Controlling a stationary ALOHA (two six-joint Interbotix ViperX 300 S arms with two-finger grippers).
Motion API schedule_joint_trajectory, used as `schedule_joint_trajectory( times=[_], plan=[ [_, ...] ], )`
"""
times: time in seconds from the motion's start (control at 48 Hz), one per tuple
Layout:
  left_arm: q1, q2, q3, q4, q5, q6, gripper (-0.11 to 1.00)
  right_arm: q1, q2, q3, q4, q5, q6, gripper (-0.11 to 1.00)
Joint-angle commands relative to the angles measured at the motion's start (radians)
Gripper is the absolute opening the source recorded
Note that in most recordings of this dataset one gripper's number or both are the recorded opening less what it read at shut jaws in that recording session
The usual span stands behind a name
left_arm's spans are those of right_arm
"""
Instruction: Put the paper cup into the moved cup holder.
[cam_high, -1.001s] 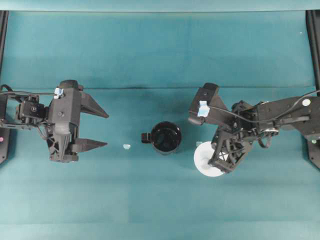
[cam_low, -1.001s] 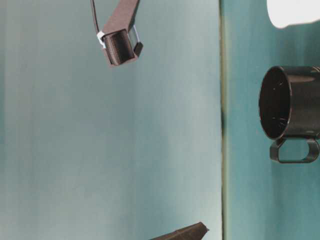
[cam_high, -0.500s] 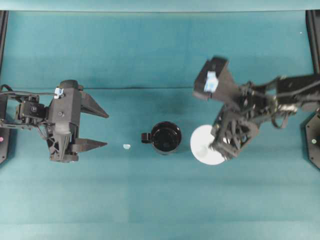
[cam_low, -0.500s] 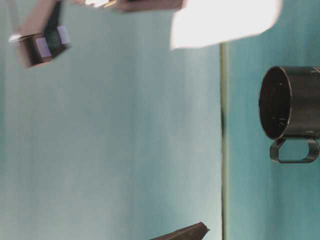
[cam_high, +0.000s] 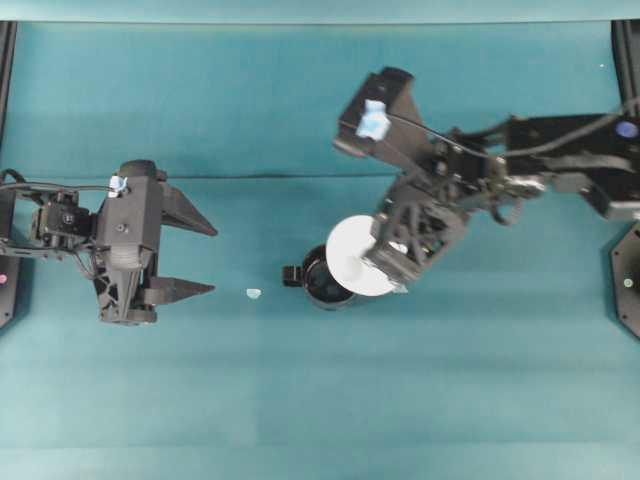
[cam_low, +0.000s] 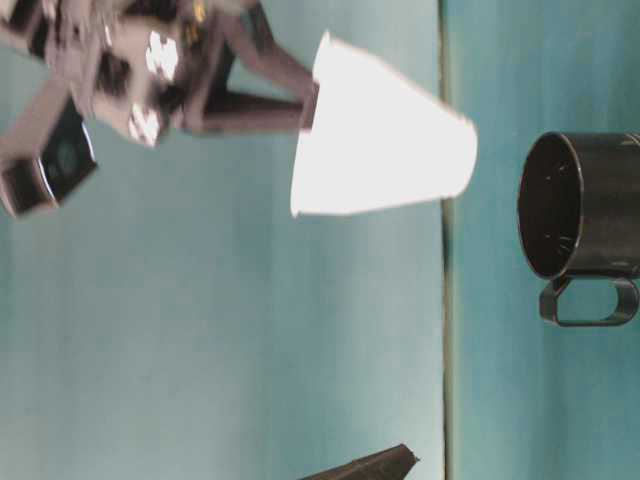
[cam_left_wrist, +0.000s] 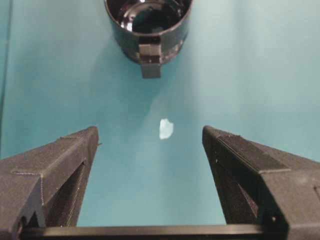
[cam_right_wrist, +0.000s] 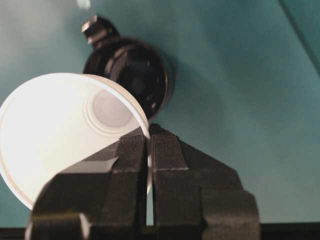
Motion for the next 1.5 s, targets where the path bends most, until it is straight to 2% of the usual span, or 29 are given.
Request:
schedule_joint_trajectory(
  times=[0.0,0.584,1.48],
  plan=[
    [-0.002,-0.003,-0.014,0.003,-0.009,0.002,0.83,-0.014,0.017,-0.037,-0.002,-0.002,0.005,0.01],
    [-0.002,-0.003,-0.014,0.003,-0.009,0.002,0.83,-0.021,0.183,-0.091,0.005,-0.003,0.000,0.01],
    [-0.002,0.023,-0.023,0.003,-0.012,0.002,0.83,0.009,0.242,-0.077,0.000,-0.021,-0.002,0.01]
  ],
)
